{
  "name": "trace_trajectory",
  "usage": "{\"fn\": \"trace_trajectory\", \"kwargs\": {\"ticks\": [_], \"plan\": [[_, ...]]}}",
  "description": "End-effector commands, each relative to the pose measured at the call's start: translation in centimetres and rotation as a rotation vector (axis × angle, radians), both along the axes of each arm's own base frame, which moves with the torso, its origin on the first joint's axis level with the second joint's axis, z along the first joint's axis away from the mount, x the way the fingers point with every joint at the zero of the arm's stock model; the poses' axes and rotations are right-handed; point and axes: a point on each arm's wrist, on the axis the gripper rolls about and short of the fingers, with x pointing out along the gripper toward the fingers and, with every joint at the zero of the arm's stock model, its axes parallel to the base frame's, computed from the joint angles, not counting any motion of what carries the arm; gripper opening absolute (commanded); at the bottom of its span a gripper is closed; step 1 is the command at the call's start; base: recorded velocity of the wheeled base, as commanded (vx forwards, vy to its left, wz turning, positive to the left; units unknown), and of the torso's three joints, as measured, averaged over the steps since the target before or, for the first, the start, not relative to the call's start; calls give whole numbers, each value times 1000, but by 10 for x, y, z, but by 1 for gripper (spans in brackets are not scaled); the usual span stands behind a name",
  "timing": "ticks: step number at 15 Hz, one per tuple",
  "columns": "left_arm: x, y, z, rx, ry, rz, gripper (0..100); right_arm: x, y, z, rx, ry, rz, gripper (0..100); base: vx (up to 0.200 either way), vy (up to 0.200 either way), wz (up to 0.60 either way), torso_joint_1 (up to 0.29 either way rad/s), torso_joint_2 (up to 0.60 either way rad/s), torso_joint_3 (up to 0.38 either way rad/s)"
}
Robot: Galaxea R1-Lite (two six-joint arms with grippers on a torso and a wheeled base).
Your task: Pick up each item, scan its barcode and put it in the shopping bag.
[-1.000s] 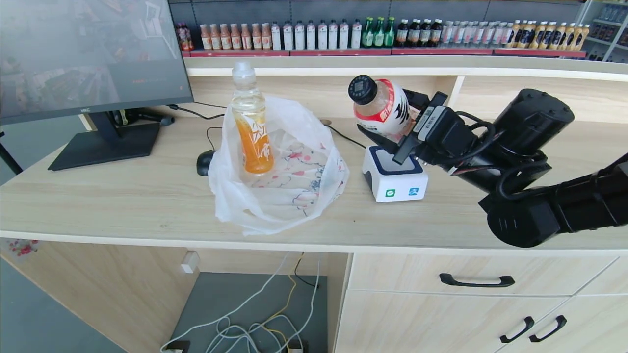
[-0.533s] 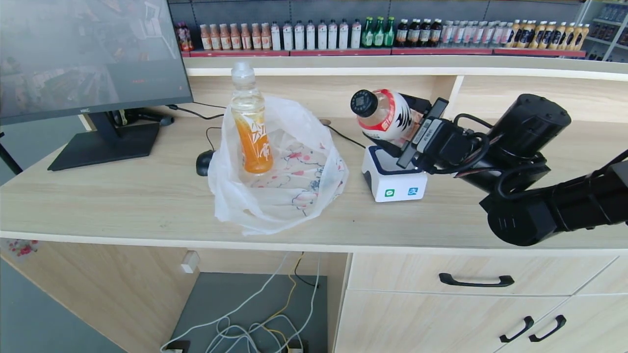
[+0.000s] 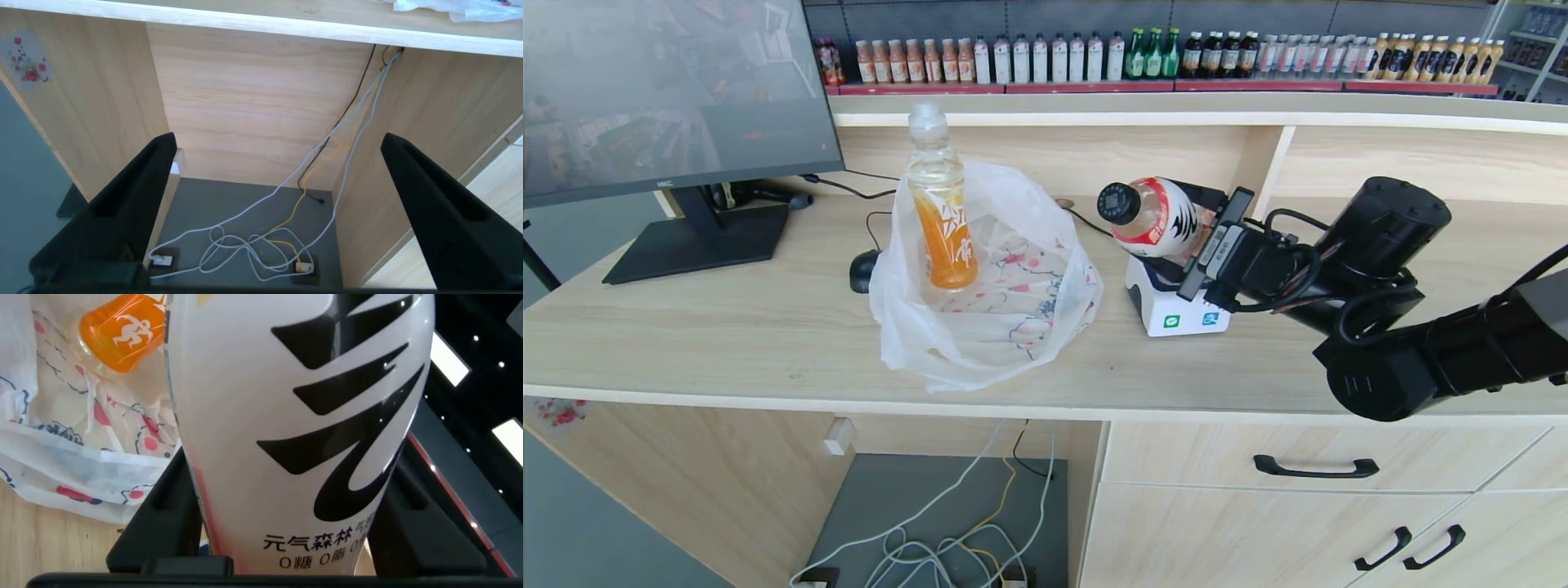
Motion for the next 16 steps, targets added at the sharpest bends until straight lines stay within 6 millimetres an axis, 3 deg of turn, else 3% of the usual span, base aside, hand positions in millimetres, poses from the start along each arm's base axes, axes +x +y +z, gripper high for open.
{"fn": "trace_trajectory", "kwargs": {"ticks": [1,16], "plan": [[0,0,0,0,-1,1,100,-1,0,-3,-4,11,1,0,0,0,0,0,0,0],[0,0,0,0,-1,1,100,2,2,-9,-15,18,11,0,0,0,0,0,0,0]]}}
